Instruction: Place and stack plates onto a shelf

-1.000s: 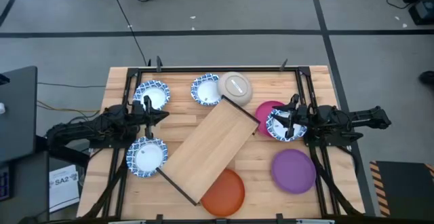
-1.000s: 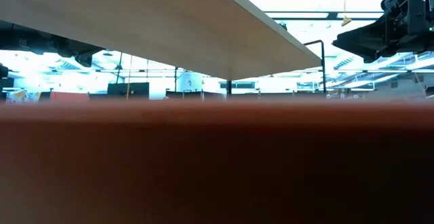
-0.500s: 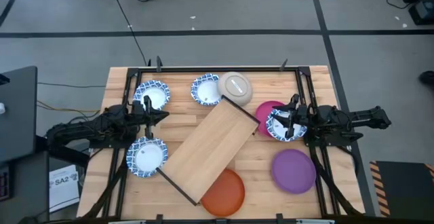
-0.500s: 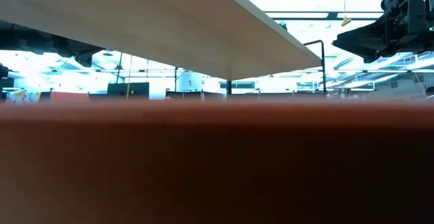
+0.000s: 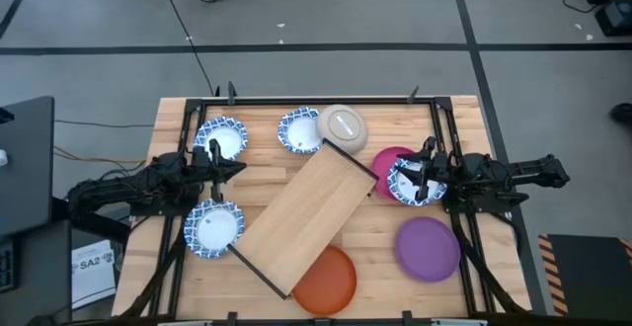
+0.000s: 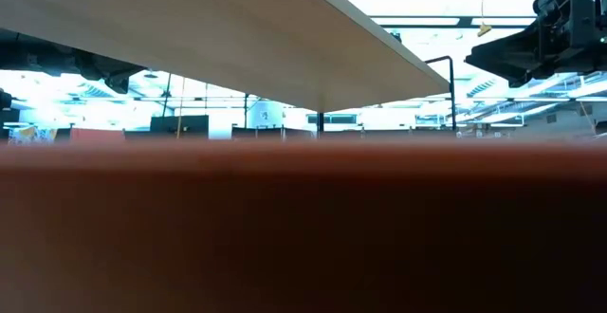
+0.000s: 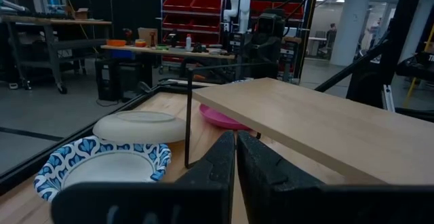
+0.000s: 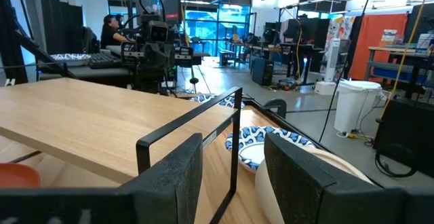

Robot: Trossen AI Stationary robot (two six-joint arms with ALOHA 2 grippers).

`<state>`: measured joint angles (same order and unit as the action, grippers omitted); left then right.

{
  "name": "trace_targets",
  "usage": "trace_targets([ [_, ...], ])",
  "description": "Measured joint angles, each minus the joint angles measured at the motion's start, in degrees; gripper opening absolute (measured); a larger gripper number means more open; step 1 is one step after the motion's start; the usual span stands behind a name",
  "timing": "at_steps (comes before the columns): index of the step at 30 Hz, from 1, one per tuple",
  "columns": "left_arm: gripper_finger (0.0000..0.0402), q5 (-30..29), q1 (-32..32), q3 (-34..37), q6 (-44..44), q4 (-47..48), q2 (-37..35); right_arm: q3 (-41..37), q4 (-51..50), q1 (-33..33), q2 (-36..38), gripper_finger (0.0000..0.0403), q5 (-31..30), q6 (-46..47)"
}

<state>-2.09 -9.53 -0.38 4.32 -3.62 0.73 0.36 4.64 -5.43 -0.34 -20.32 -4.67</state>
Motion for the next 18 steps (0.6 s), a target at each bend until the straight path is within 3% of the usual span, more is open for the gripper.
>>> trace_targets([
  [18, 0.0023, 0.0, 0.0, 0.0, 0.0, 0.0, 0.0, 0.0, 1.1, 0.0, 0.0, 0.0165, -1.0, 3.3],
])
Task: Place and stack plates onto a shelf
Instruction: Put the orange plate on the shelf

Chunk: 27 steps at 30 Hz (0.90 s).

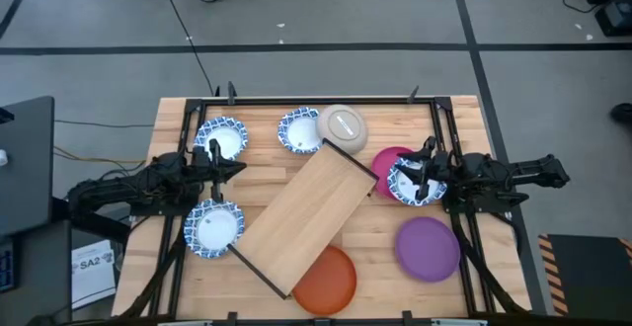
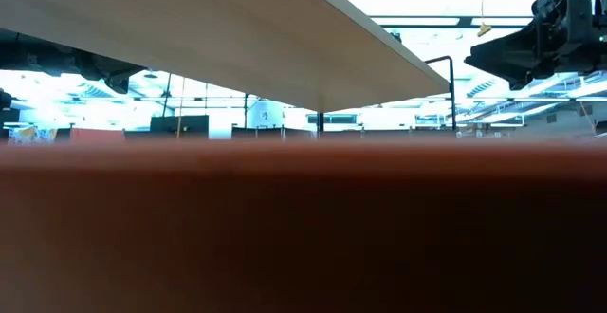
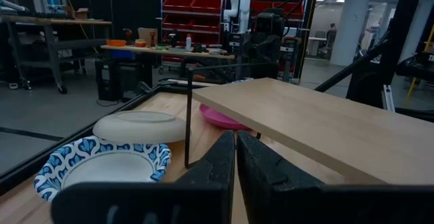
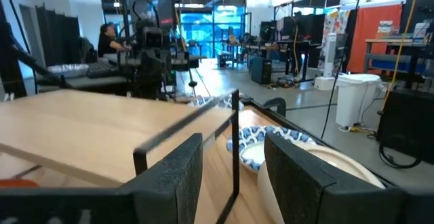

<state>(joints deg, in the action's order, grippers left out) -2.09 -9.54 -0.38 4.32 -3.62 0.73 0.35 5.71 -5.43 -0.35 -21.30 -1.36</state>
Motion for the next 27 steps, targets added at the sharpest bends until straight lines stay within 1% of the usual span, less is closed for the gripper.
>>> trace_targets([
  [3, 0.0023, 0.0, 0.0, 0.0, 0.0, 0.0, 0.0, 0.0, 2.5, 0.0, 0.0, 0.0165, -0.6, 2.5],
  [9, 0.0023, 0.0, 0.0, 0.0, 0.0, 0.0, 0.0, 0.2, 4.9, 0.0, 0.0, 0.0167, -4.7, 6.0],
  [12, 0.0023, 0.0, 0.0, 0.0, 0.0, 0.0, 0.0, 1.1, 4.9, 0.0, 0.0, 0.0181, -4.5, 7.6],
  [15, 0.0023, 0.0, 0.0, 0.0, 0.0, 0.0, 0.0, 2.5, 5.0, 0.0, -0.2, 0.0207, -4.5, 9.5],
  [17, 0.0023, 0.0, 0.0, 0.0, 0.0, 0.0, 0.0, 4.0, 4.9, 0.0, -0.6, 0.0226, -3.6, 10.5],
  [21, 0.0023, 0.0, 0.0, 0.0, 0.0, 0.0, 0.0, 7.8, 4.9, -0.2, -2.8, 0.0256, 2.2, 10.4],
  [24, 0.0023, 0.0, 0.0, 0.0, 0.0, 0.0, 0.0, 12.0, 5.0, -1.3, -6.3, 0.0263, 5.4, 10.9],
  [27, 0.0023, 0.0, 0.0, 0.0, 0.0, 0.0, 0.0, 16.8, 5.0, -3.5, -11.9, 0.0261, 7.4, 10.9],
])
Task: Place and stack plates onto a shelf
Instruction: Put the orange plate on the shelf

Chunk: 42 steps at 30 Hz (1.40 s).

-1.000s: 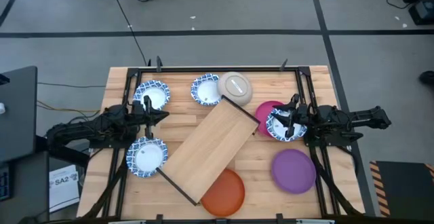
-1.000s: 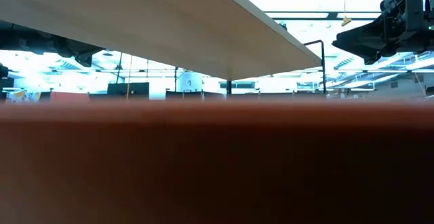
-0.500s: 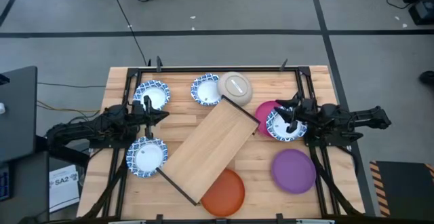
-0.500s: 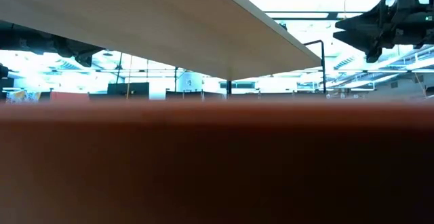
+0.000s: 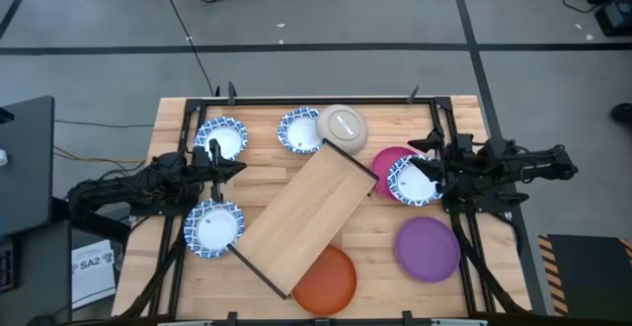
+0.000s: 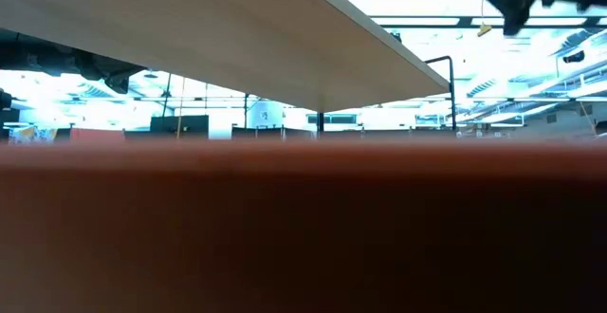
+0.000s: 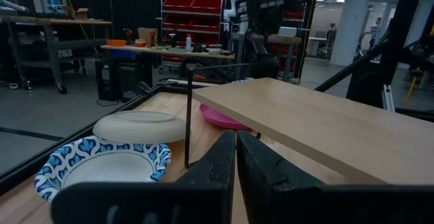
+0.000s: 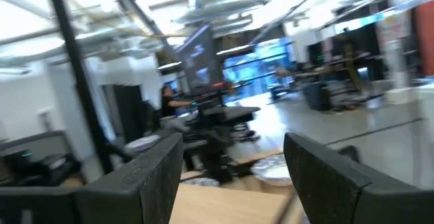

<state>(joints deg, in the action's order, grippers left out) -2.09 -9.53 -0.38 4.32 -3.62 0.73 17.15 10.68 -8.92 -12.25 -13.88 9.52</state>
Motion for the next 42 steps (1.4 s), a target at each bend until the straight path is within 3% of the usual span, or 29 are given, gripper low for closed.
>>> trace_targets([
  [7, 0.0023, 0.0, 0.0, 0.0, 0.0, 0.0, 0.0, 11.7, -5.8, -8.3, -16.9, 0.0251, 0.5, 1.4],
  [19, 0.0023, 0.0, 0.0, 0.0, 0.0, 0.0, 0.0, 28.4, -25.3, -19.7, -38.4, 0.0249, 0.7, 26.4],
  [31, 0.0023, 0.0, 0.0, 0.0, 0.0, 0.0, 0.0, 29.9, -26.2, -25.9, -50.8, 0.0249, 0.7, 47.4],
  [42, 0.0023, 0.0, 0.0, 0.0, 0.0, 0.0, 0.0, 29.9, -24.7, -27.4, -65.1, 0.0249, 1.6, 58.0],
])
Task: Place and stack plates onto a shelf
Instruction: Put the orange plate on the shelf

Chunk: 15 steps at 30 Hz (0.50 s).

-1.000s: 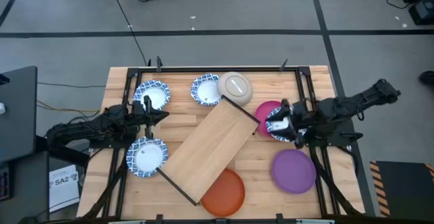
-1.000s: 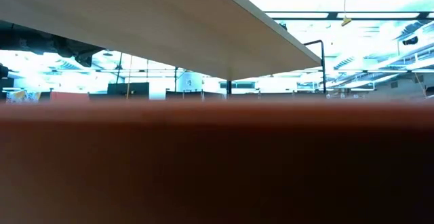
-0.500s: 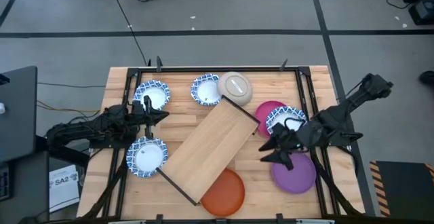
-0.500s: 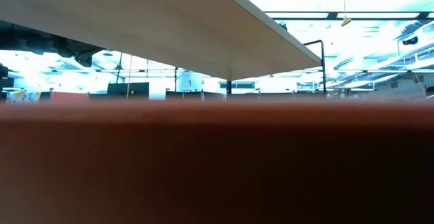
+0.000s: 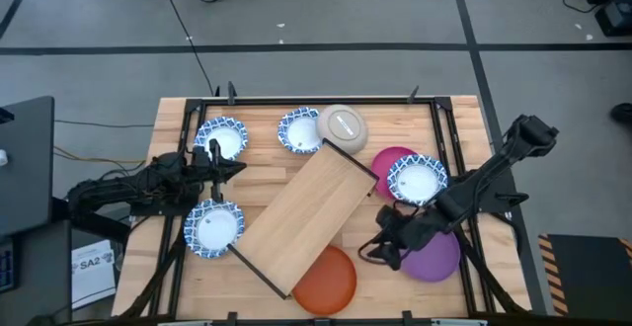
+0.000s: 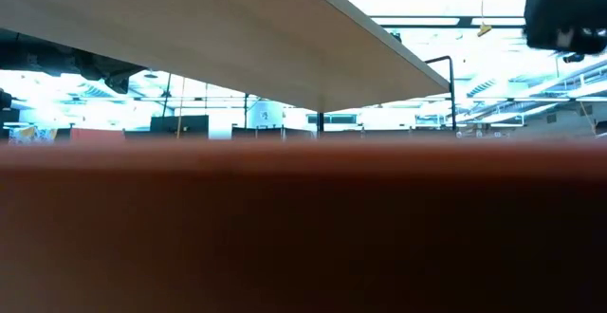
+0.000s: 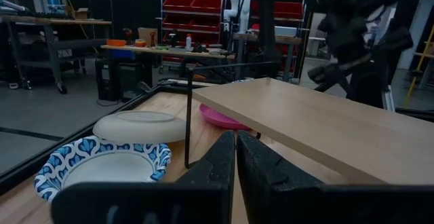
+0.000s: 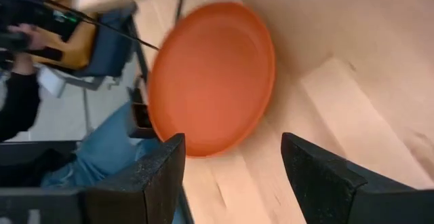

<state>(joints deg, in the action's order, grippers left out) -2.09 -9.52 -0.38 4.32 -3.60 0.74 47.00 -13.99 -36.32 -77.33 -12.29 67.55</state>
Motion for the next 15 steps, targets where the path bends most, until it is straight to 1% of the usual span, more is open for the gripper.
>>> trace_targets([
  [8, 0.0023, 0.0, 0.0, 0.0, 0.0, 0.0, 0.0, 0.0, 8.5, 0.0, -8.9, 0.0249, 0.4, 0.4],
  [15, 0.0023, 0.0, 0.0, 0.0, 0.0, 0.0, 0.0, 0.0, 10.2, 0.3, -14.3, 0.0249, 0.4, 0.5],
])
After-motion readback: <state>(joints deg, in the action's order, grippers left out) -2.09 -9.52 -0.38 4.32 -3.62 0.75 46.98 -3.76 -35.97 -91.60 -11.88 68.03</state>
